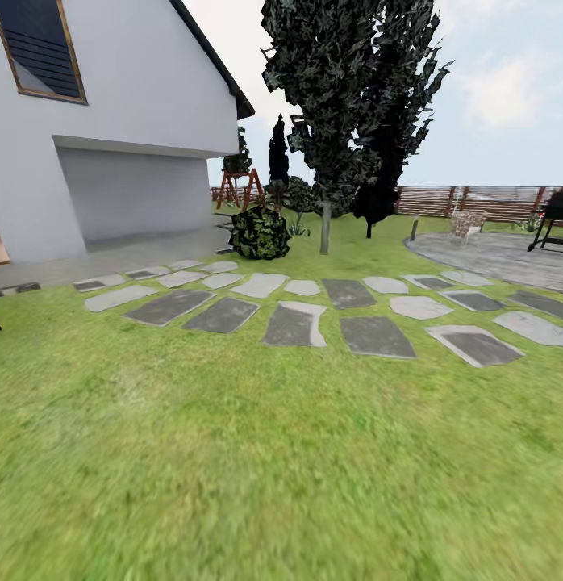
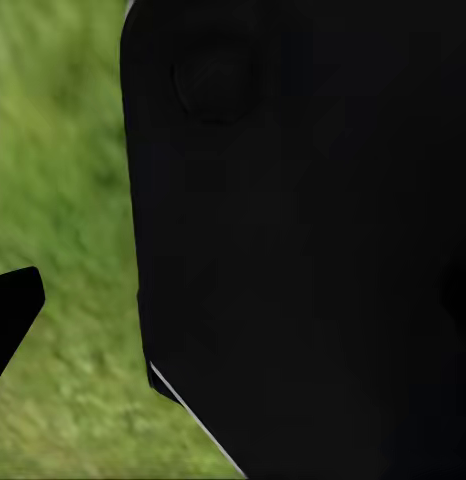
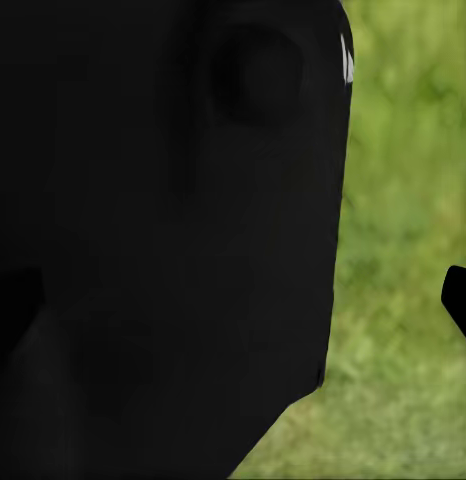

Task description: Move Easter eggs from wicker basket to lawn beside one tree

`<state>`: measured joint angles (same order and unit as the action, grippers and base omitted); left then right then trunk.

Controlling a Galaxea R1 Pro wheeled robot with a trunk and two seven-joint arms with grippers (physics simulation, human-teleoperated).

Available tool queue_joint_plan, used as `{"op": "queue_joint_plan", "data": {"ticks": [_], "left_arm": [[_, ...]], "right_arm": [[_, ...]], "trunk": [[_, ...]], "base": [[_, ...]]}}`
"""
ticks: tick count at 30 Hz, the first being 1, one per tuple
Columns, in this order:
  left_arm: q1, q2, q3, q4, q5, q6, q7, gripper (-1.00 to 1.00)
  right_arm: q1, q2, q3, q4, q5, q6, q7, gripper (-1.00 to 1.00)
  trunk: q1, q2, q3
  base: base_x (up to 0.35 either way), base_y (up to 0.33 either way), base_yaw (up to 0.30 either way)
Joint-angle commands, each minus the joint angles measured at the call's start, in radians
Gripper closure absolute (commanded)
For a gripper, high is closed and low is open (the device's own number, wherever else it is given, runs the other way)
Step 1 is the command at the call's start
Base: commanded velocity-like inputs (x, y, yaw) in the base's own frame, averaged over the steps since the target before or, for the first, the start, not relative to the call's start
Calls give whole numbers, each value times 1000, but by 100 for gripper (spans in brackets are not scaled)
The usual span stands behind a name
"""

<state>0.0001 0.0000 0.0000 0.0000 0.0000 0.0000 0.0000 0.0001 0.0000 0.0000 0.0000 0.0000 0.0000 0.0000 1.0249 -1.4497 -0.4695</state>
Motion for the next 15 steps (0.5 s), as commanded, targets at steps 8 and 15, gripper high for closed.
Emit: {"op": "queue_joint_plan", "data": {"ticks": [8,15], "left_arm": [[1,-7,3,-32,4,1,0,-100],[1,-10,4,-71,5,0,1,-100]], "right_arm": [[-9,0,-4,4,-2,2,5,-100],[-9,0,-6,3,-5,2,5,-100]], "trunk": [[0,0,0],[0,0,0]], "base": [[0,0,0],[175,0,0]]}}
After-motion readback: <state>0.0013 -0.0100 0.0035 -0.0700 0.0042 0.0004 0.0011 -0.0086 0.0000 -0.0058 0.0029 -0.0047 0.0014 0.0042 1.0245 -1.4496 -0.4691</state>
